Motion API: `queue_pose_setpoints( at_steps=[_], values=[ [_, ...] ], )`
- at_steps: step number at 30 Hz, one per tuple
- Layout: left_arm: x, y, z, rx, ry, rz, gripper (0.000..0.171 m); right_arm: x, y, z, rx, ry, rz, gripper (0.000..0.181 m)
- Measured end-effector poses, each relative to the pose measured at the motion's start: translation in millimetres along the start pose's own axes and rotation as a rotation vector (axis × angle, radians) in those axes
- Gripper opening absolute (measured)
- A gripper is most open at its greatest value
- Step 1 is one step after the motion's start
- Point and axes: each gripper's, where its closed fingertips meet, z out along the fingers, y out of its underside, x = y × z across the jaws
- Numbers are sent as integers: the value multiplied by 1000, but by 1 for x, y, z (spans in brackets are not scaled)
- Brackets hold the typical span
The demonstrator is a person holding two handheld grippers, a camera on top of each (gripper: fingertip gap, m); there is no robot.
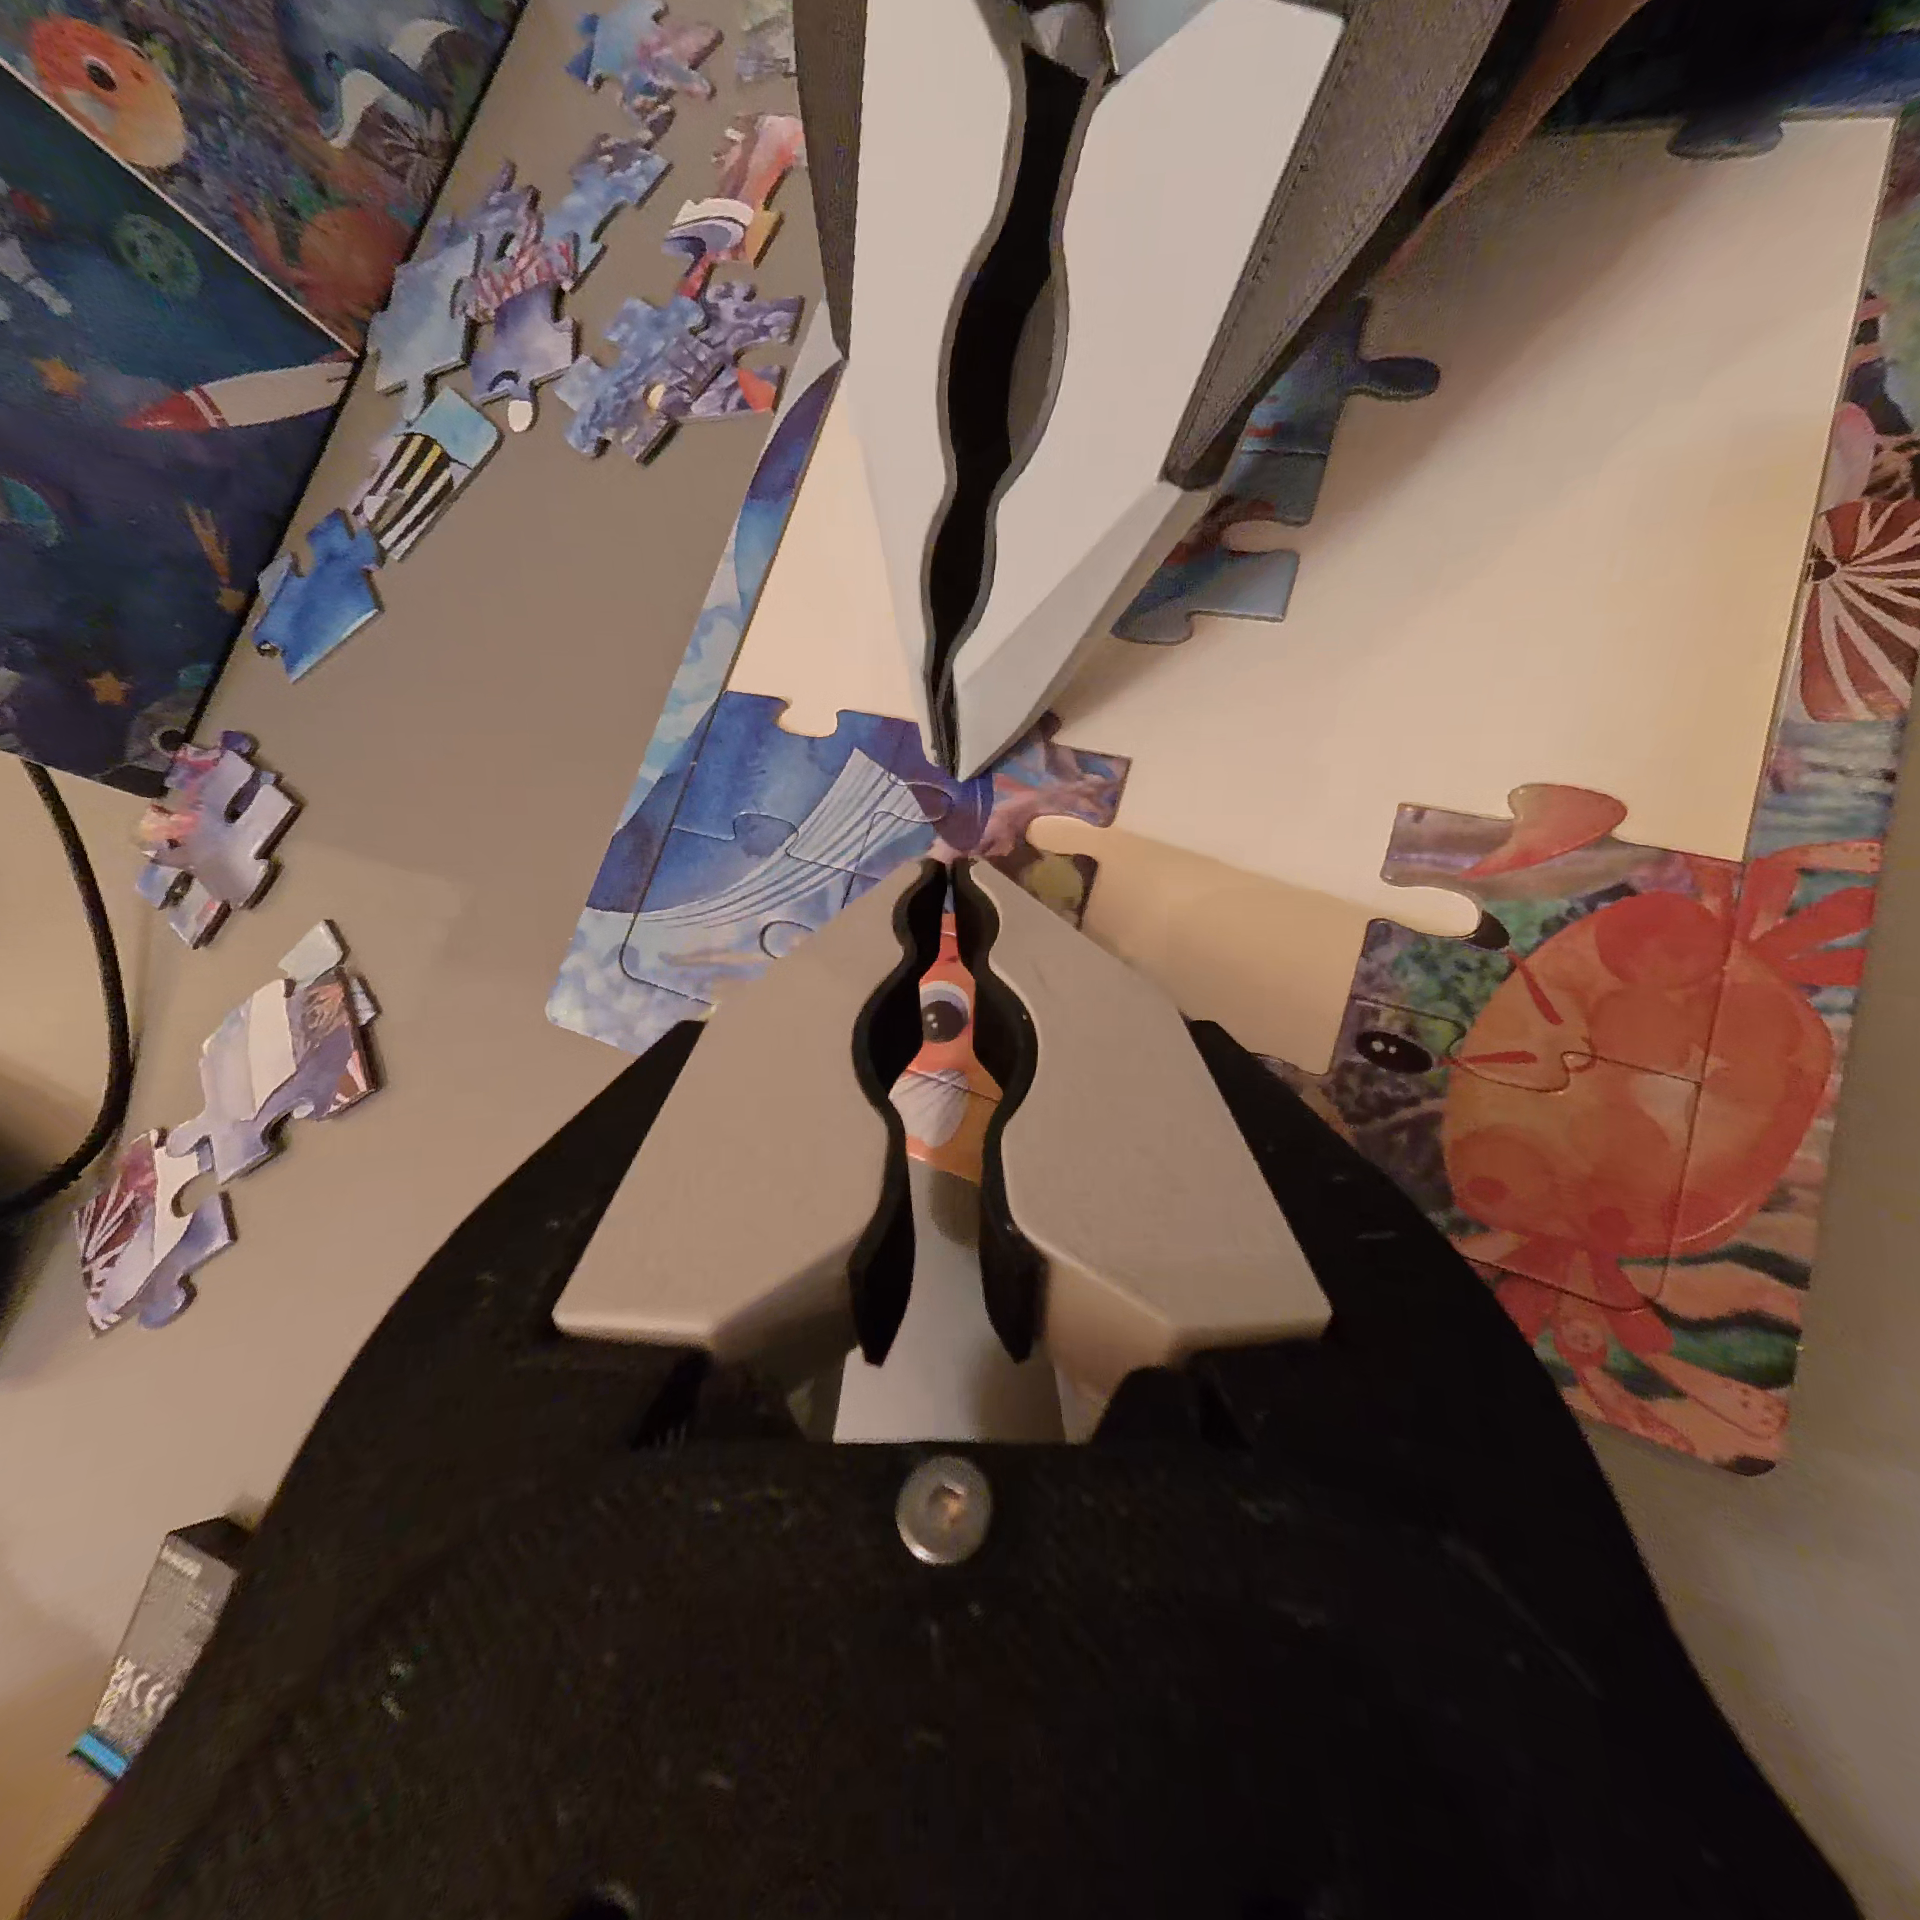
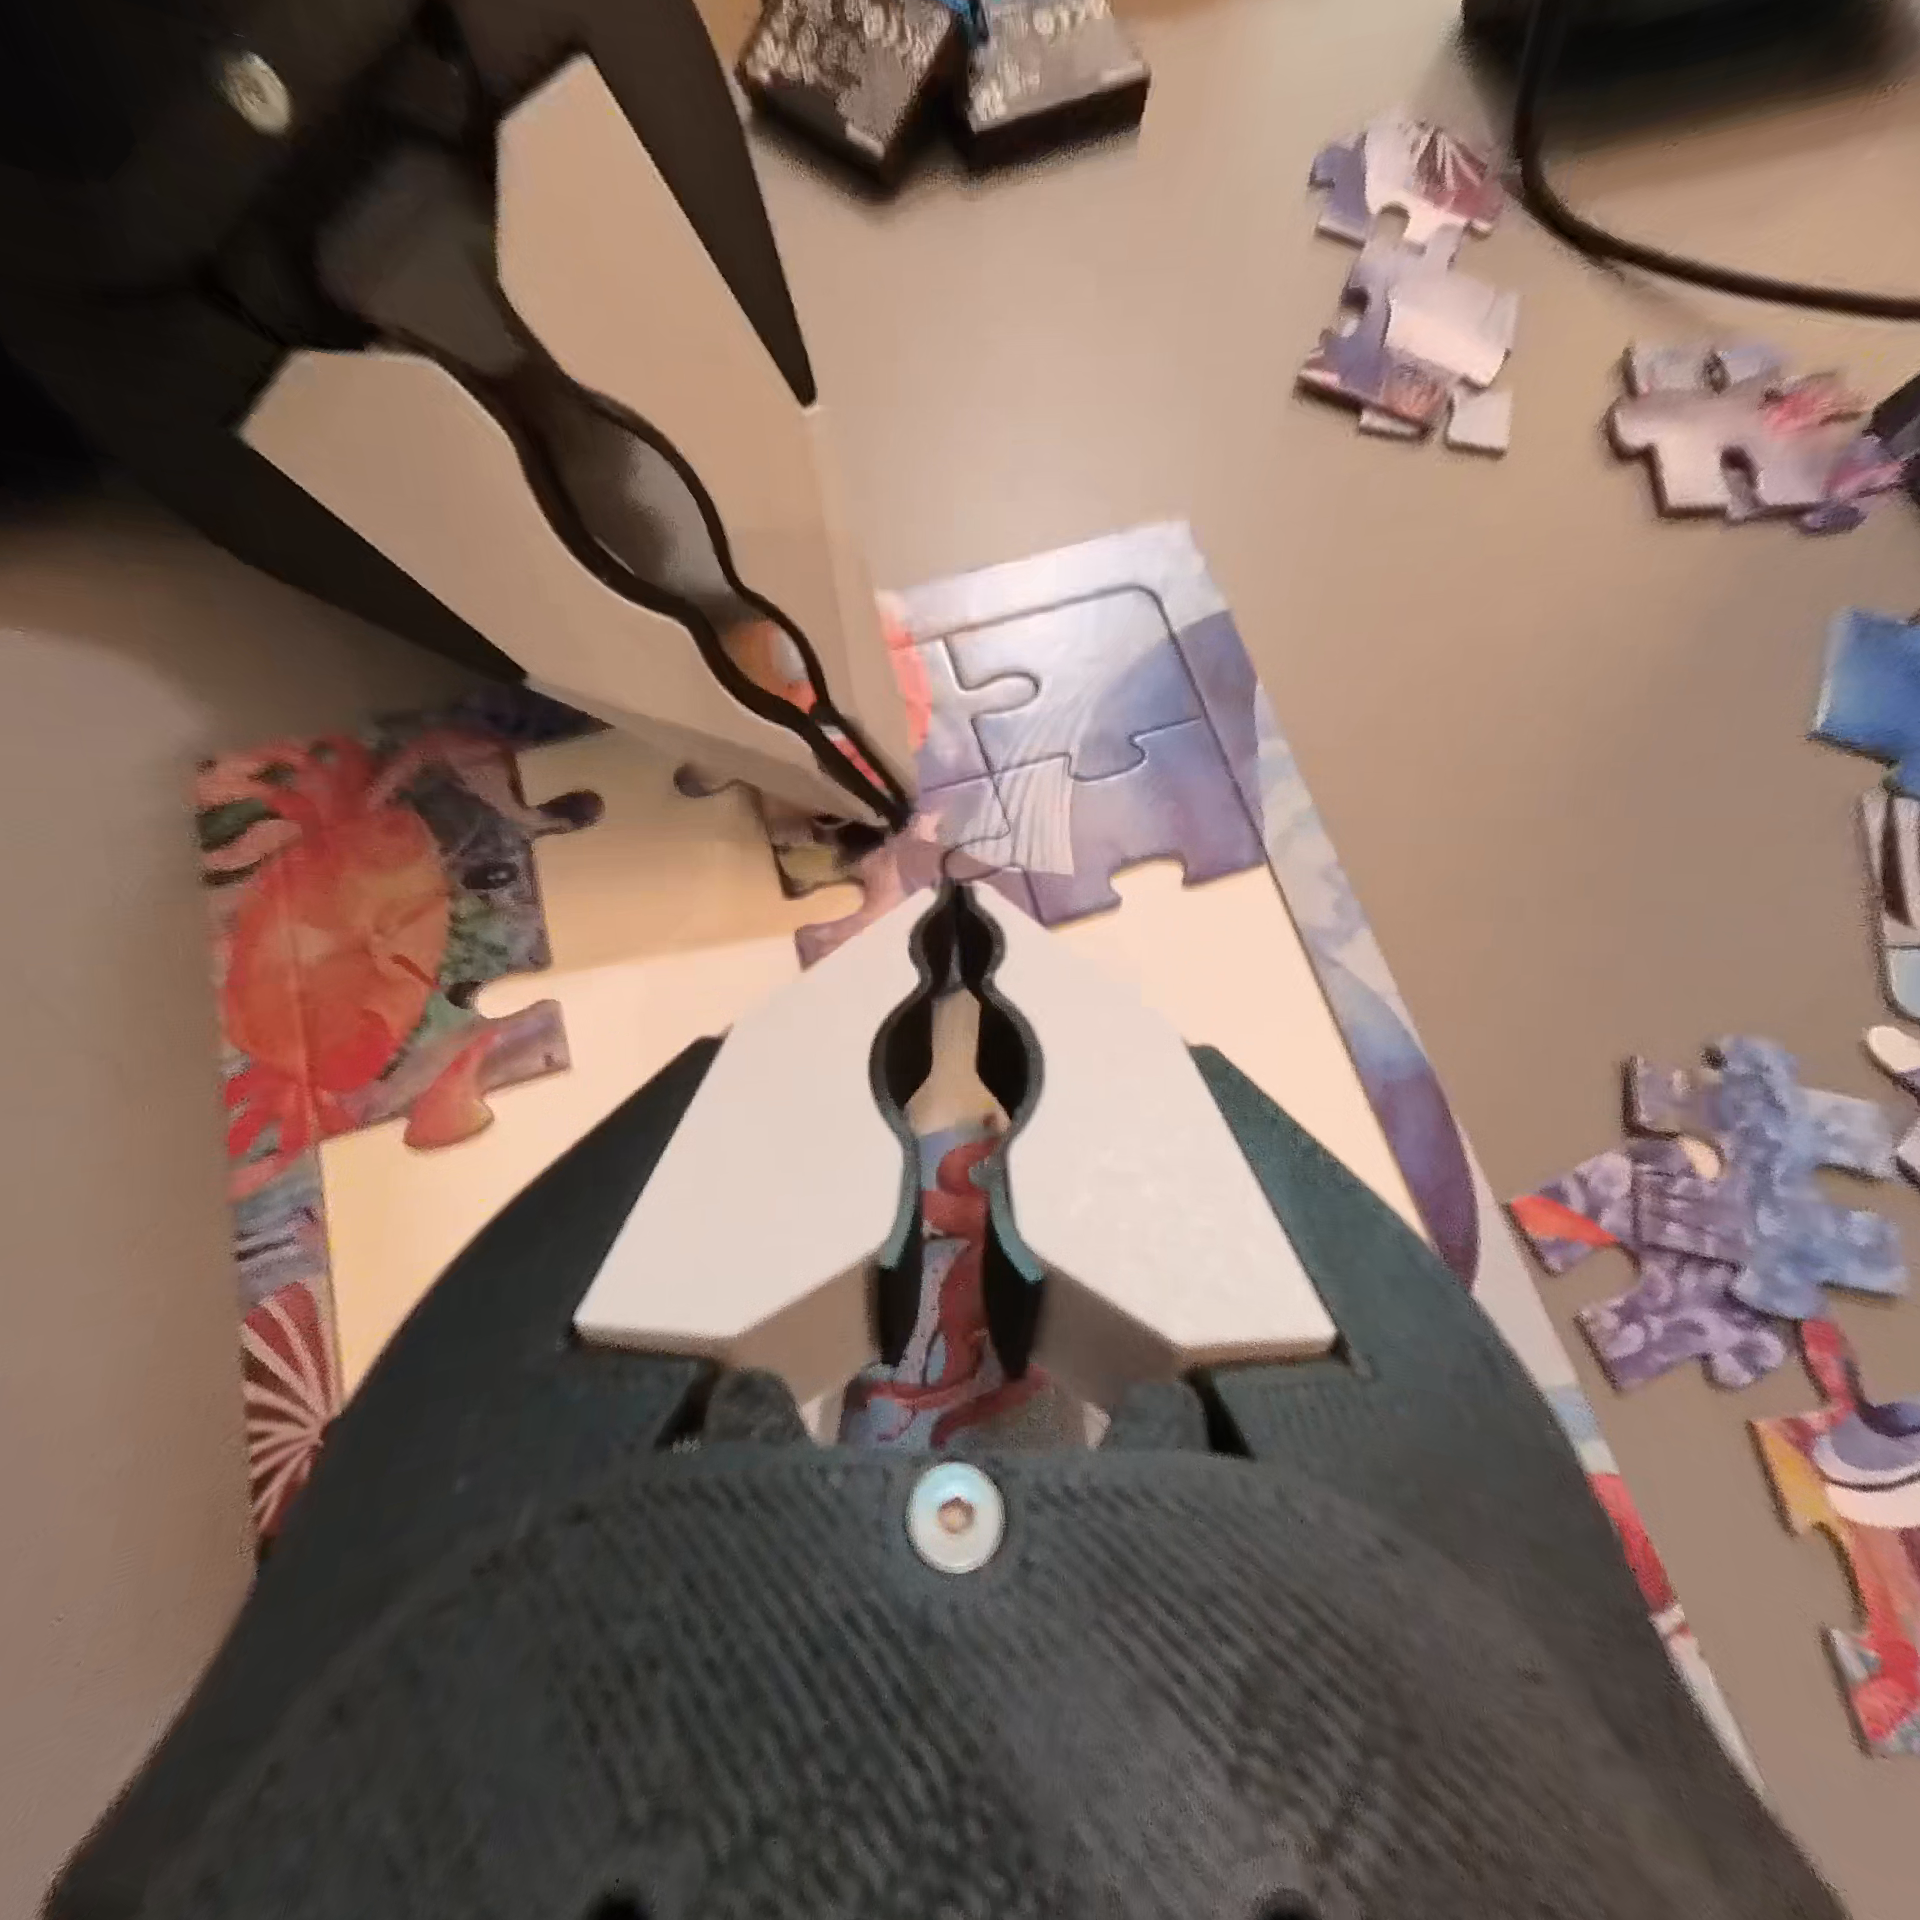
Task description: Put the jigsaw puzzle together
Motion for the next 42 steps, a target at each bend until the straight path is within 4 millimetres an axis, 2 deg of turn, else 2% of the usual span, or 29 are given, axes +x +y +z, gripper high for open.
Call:
queue_pose_setpoints(
  at_steps=[5, 8, 10, 13, 16, 18, 20, 21, 24, 27, 30, 33, 36, 37, 38, 40, 41, 42],
  values=[
    [-24, -8, -14, 72, -114, -52, 0, 0, -20, -16, 126, -20, 34, 0],
    [-36, -4, -18, 81, -129, -139, 0, 1, -14, -12, 106, -25, 52, 0],
    [-34, 0, -17, 68, -95, -165, 0, 3, -8, -9, 80, -8, 38, 0],
    [-11, 2, -11, 31, 41, -164, 0, 3, -14, -5, 74, 12, 30, 0],
    [-4, 8, -7, -23, 72, -151, 0, 8, -12, 1, 16, 58, 32, 0],
    [-7, 8, -7, -27, 58, -161, 0, -1, -10, 8, -1, 19, 6, 0],
    [-15, 13, -8, -43, 19, -173, 0, -22, -11, 11, 7, -91, -30, 0],
    [-17, 16, -8, -55, 9, -171, 0, -23, -11, 11, 6, -95, -37, 0],
    [-17, 16, -8, -51, 24, -198, 0, -9, -11, 9, 14, -14, -18, 0],
    [-17, 17, -8, -48, 36, -214, 0, -22, -9, 8, 9, -120, -21, 0],
    [-17, 17, -8, -46, 38, -214, 0, -5, -10, 8, 11, -21, 12, 0],
    [-17, 17, -8, -46, 36, -212, 0, -23, -11, 8, 3, -133, -26, 0],
    [-16, 16, -8, -42, 43, -223, 0, 9, -10, 6, -16, 80, -45, 0],
    [-16, 17, -8, -39, 46, -226, 0, 12, -9, 5, -24, 98, -62, 0],
    [-16, 17, -8, -37, 48, -230, 0, 6, -9, 6, -22, 53, -69, 0],
    [-16, 16, -8, -36, 50, -233, 0, -23, -8, 5, -20, -137, -44, 0],
    [-16, 17, -9, -36, 50, -232, 0, -20, -7, 5, -23, -127, -16, 0],
    [-16, 17, -9, -36, 49, -232, 0, -5, -6, 3, -26, -49, 1, 0]
  ],
)
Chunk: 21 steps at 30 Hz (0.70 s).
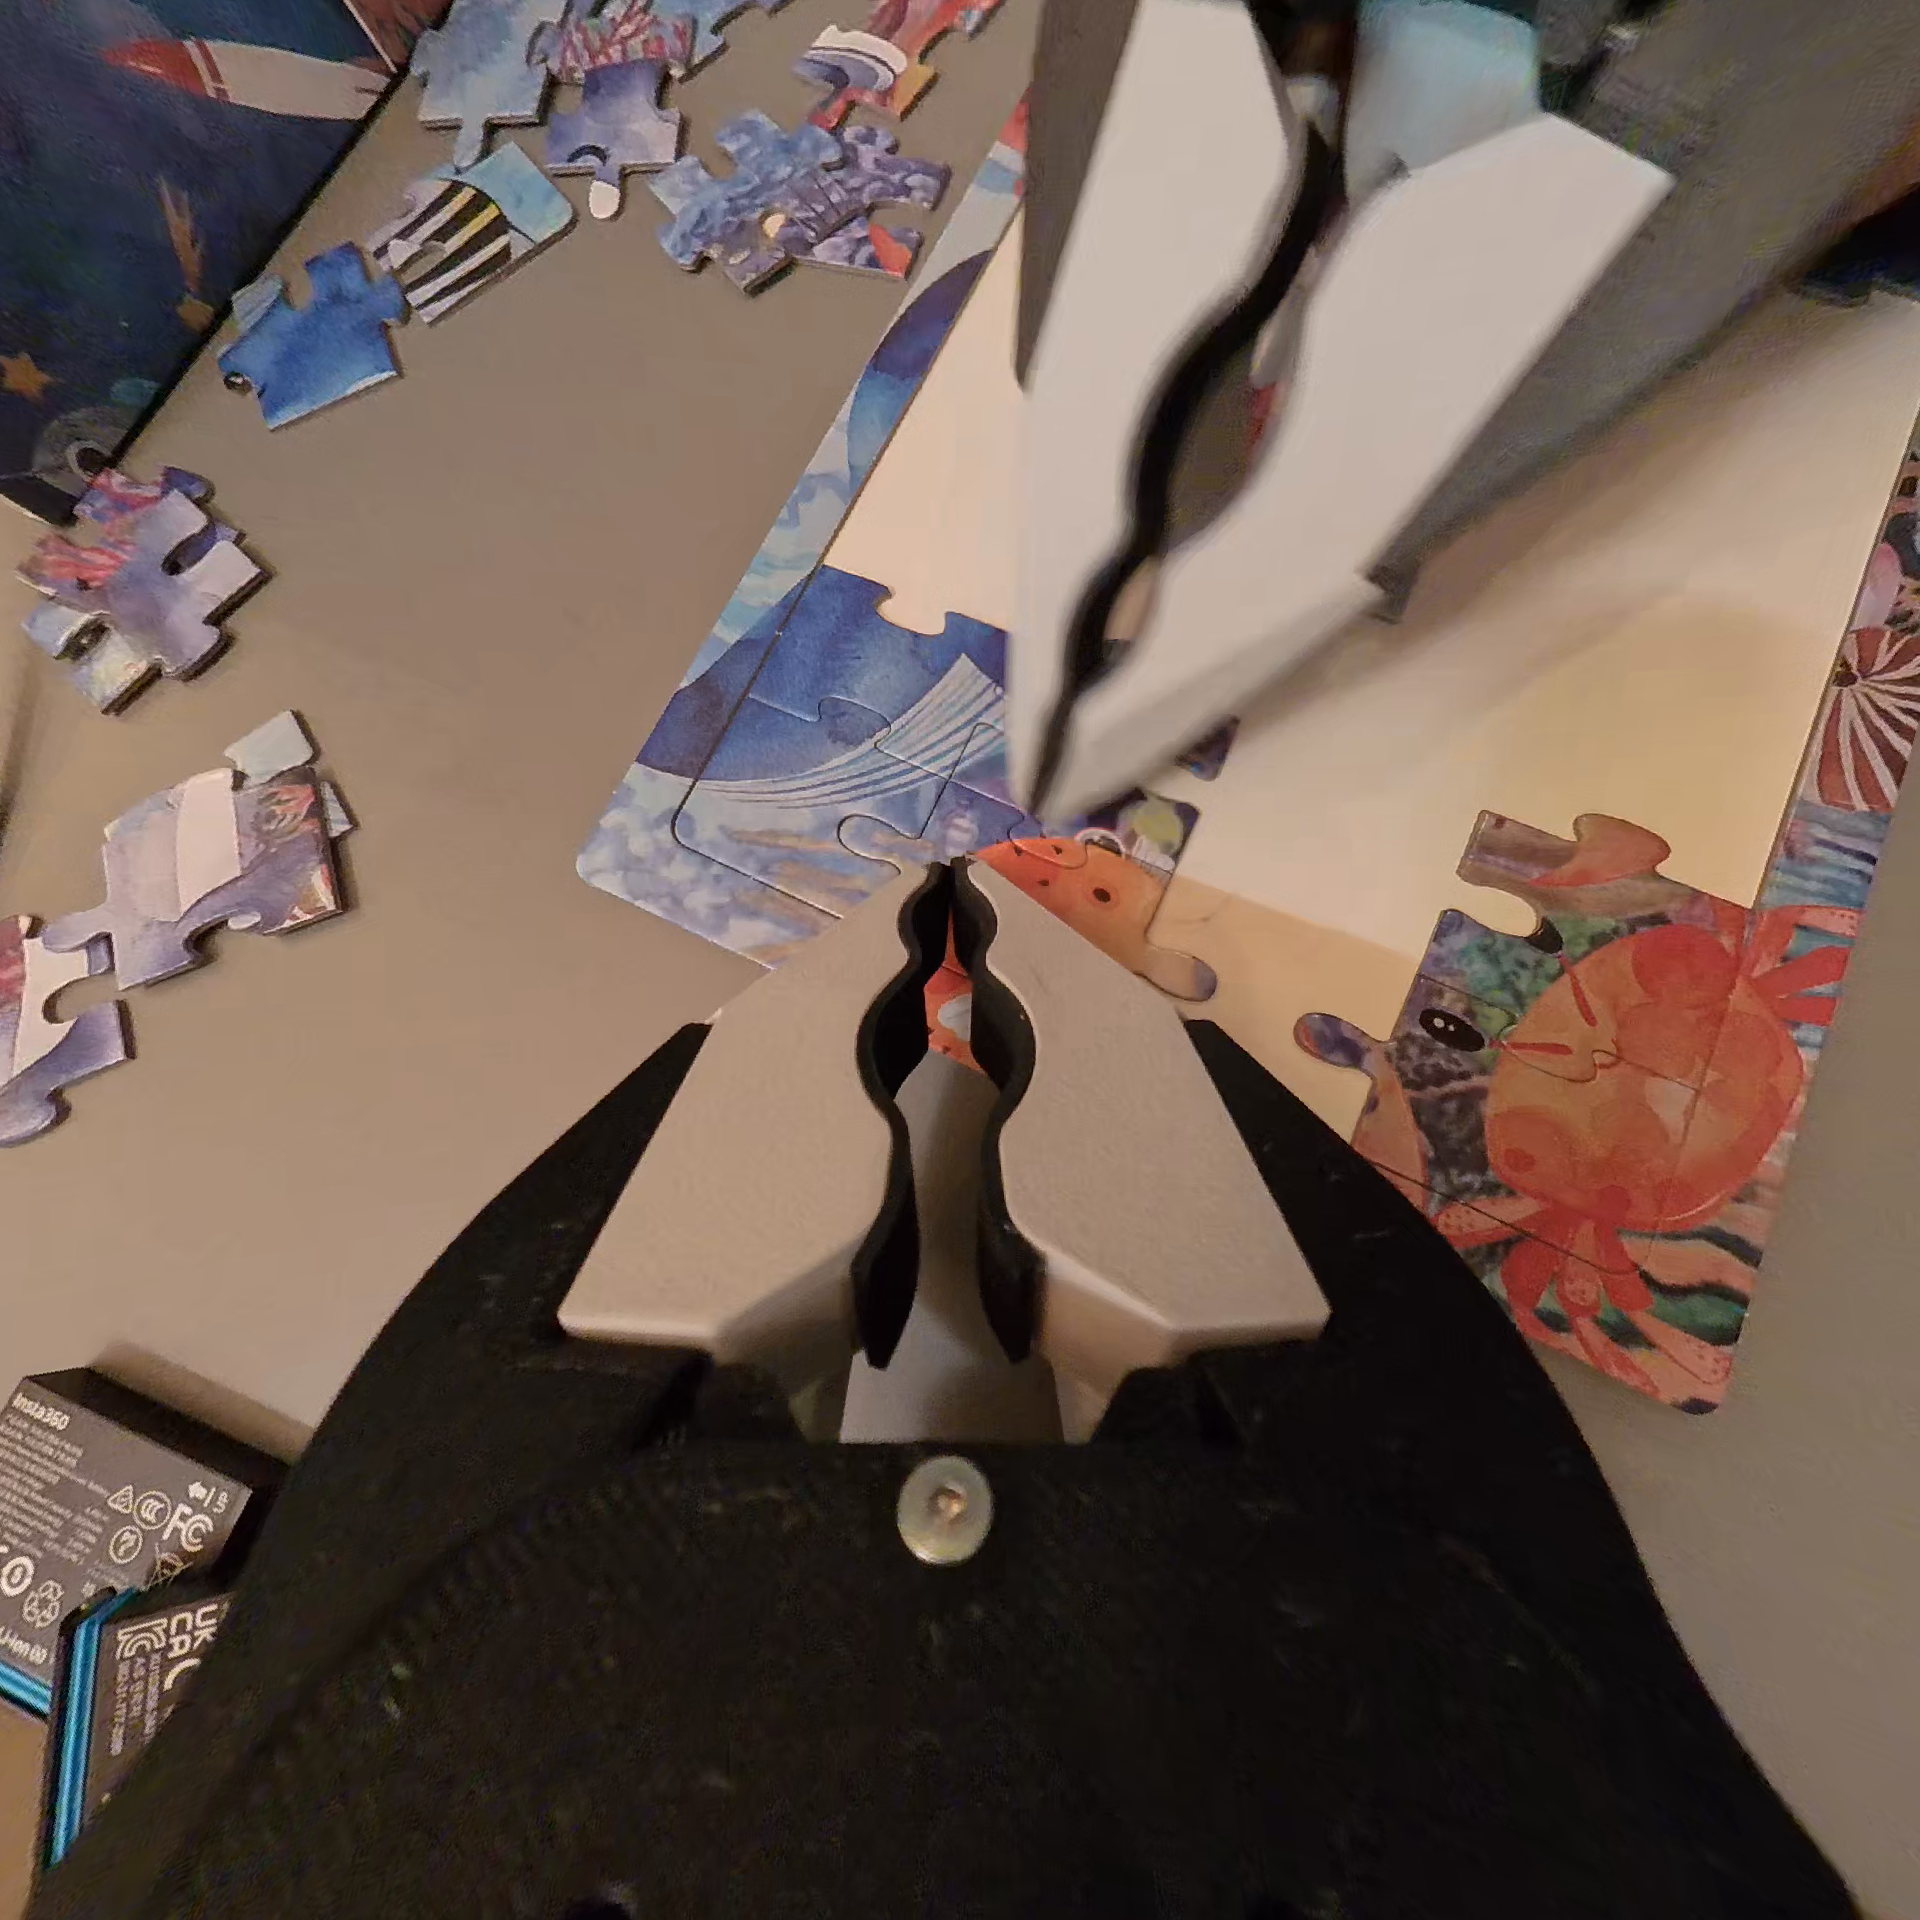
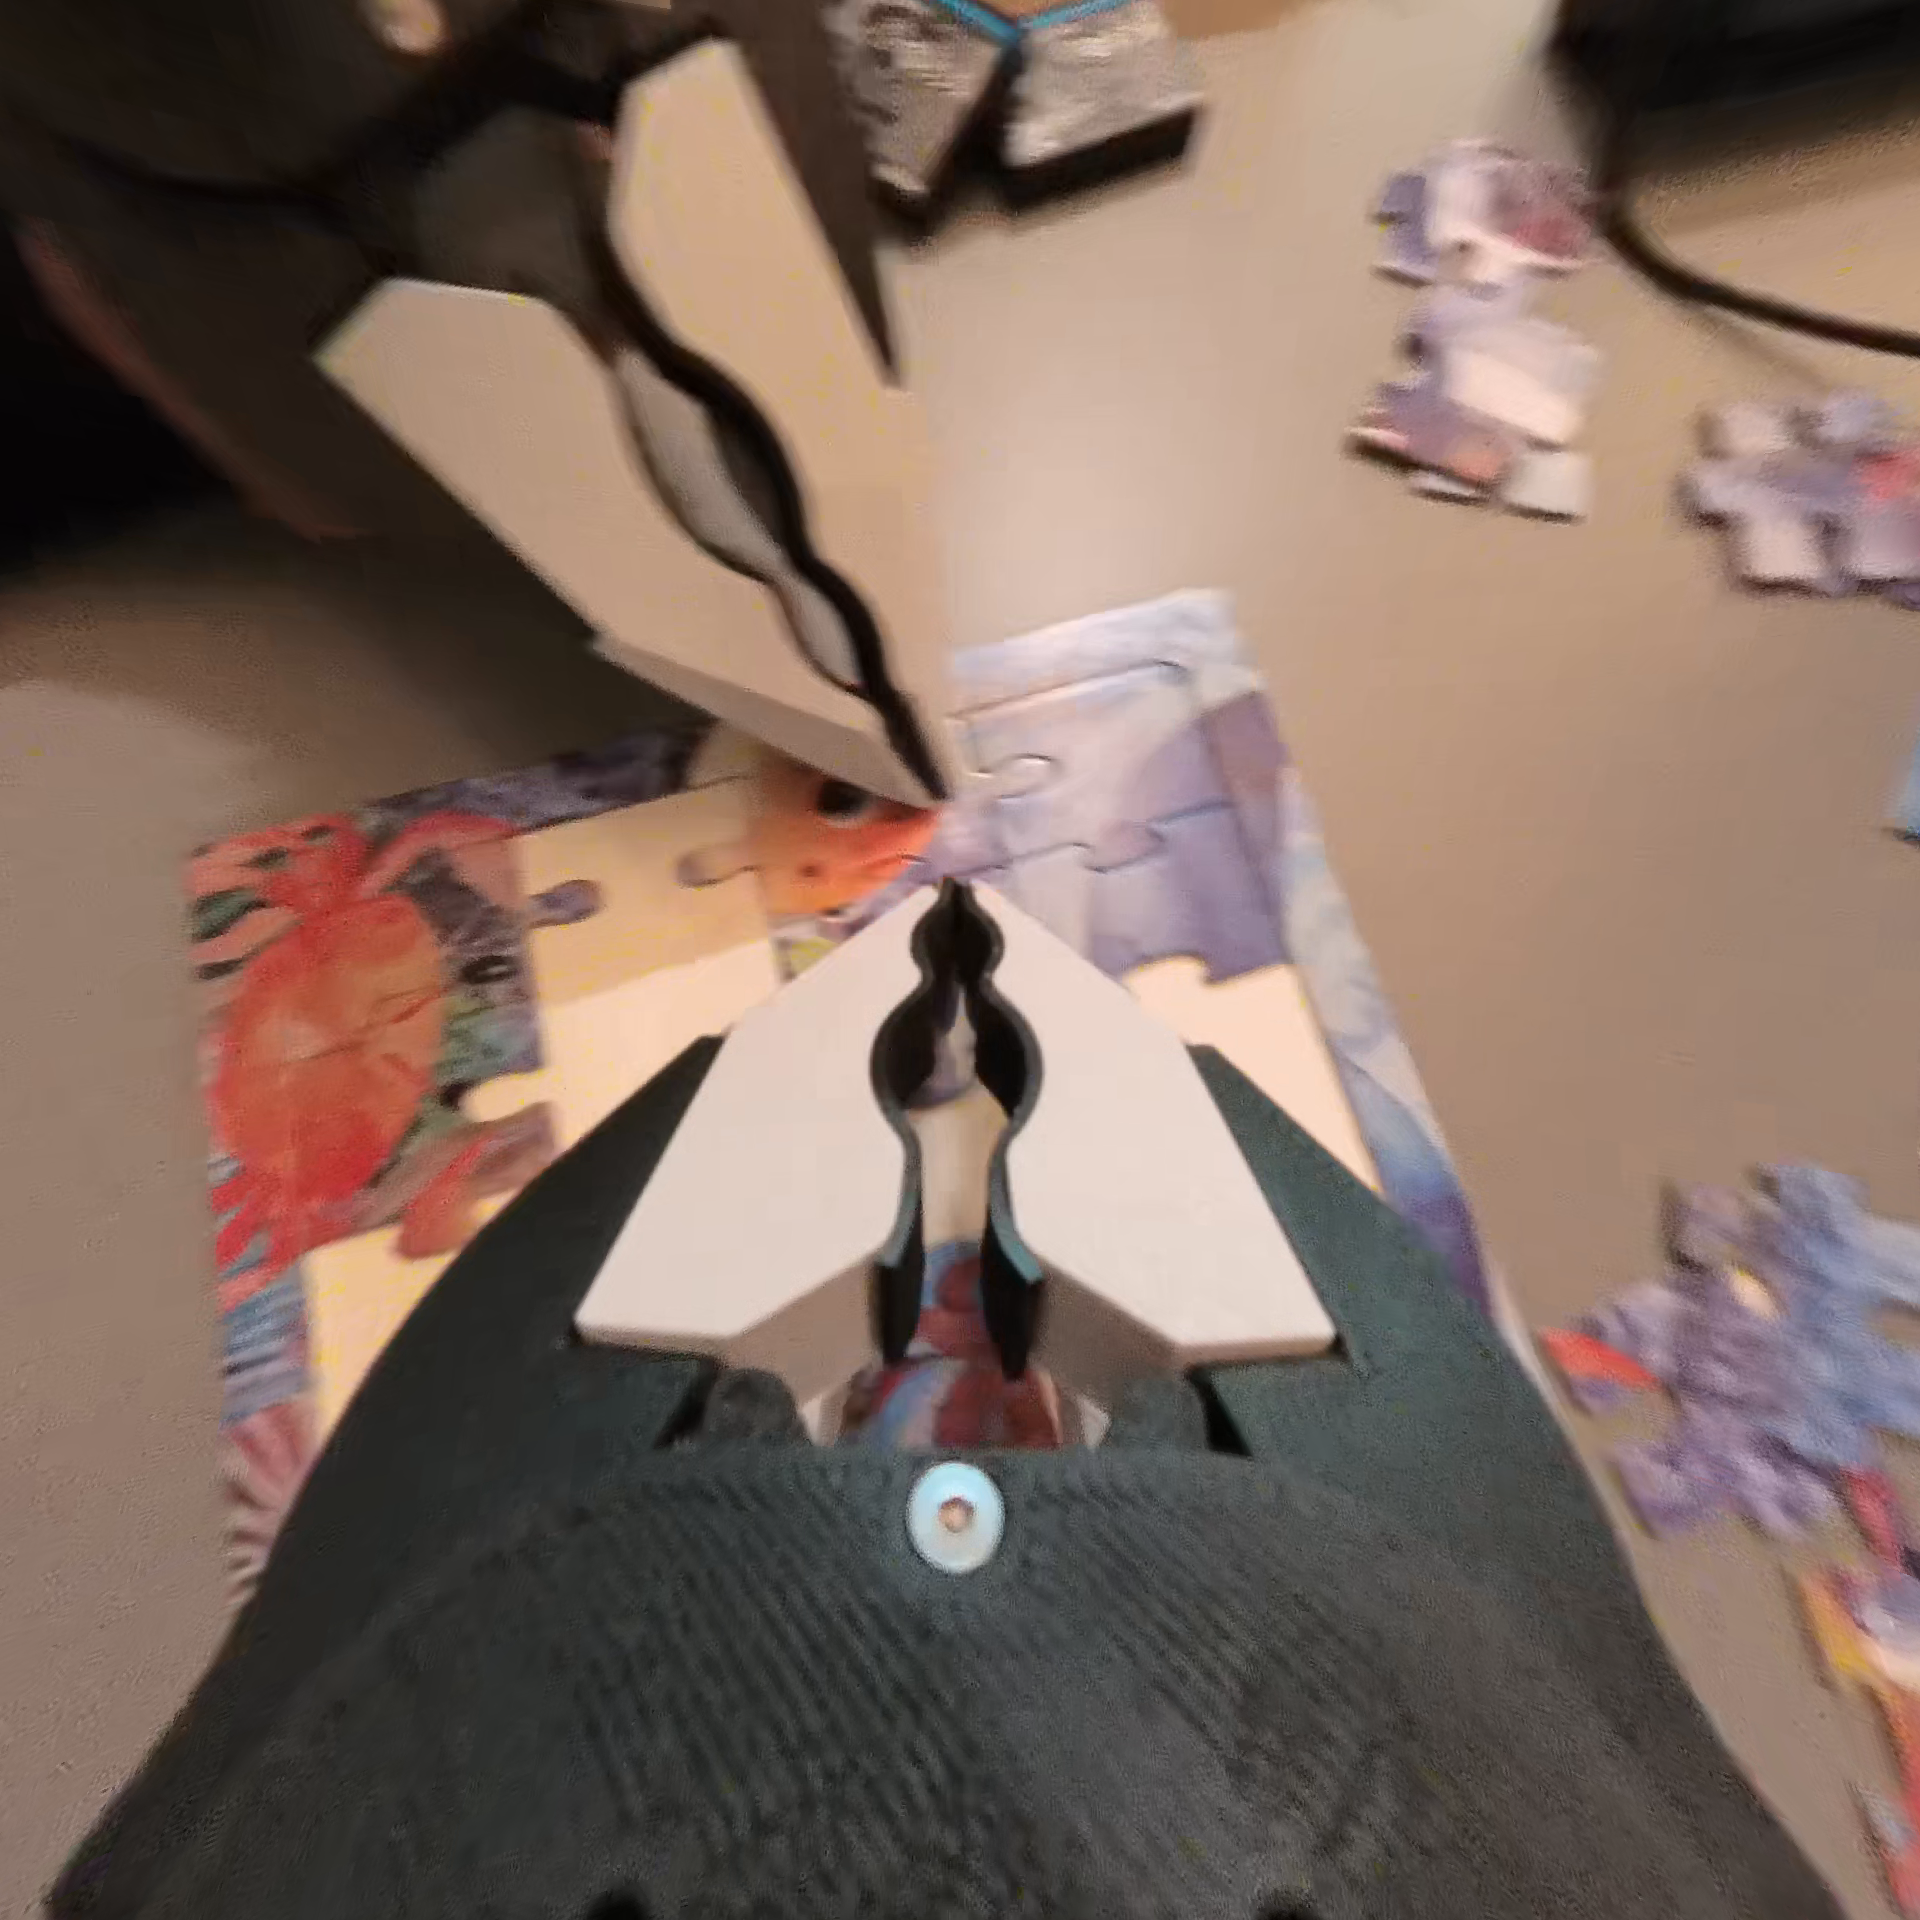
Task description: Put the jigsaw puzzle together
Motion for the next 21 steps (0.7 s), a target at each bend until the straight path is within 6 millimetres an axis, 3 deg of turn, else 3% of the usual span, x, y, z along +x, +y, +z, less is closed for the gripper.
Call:
queue_pose_setpoints(
  at_steps=[2, 4, 7, 12, 17, 21],
  values=[
    [0, 0, 0, 0, -1, 2, 0, 44, 9, -13, -40, 245, -17, 0],
    [0, 0, 0, 1, -4, 6, 0, 72, 19, -30, -78, 392, -50, 0],
    [-11, 0, -4, 1, -78, 5, 0, 80, 10, -53, 46, 383, 3, 0],
    [-40, -25, -41, 249, -154, -150, 0, 98, -4, -93, 242, 360, 133, 0],
    [-70, -33, -58, 364, -240, -256, 0, 118, 11, -131, 283, 459, 147, 0],
    [-77, -72, -50, 421, -180, -254, 0, 134, 28, -161, 302, 488, 179, 0]
  ],
)
